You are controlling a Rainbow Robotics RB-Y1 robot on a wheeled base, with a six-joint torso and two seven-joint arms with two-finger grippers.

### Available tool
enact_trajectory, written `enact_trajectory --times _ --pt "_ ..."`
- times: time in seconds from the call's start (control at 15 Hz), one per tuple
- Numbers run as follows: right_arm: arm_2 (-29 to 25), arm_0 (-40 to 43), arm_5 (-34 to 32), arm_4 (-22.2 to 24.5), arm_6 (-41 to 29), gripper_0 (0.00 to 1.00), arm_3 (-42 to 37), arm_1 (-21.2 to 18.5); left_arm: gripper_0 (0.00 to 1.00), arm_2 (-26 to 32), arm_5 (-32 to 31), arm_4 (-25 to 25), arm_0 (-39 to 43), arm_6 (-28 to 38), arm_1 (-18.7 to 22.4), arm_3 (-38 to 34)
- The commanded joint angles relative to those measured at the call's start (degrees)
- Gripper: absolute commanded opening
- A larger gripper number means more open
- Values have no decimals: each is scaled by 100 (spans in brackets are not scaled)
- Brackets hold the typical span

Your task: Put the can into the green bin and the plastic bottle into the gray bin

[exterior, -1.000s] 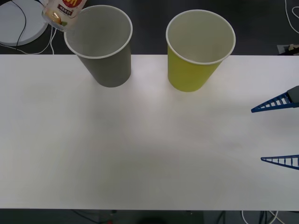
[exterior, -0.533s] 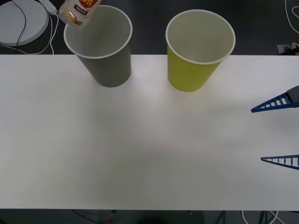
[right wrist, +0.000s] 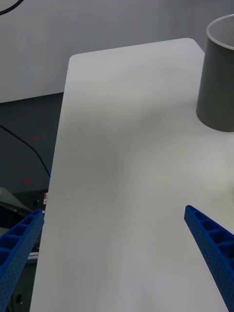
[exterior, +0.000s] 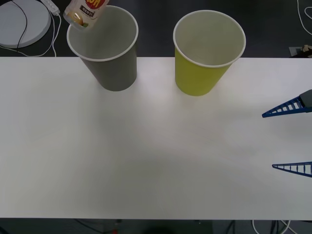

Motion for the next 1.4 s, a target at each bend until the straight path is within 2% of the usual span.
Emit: enact_trajectory --times 0.07,1.4 --pt "0 0 0 0 0 100 0 0 100 0 -2 -10 0 -44 -1 -7" --pt "0 0 0 0 0 100 0 0 100 0 25 78 18 -97 8 -7"
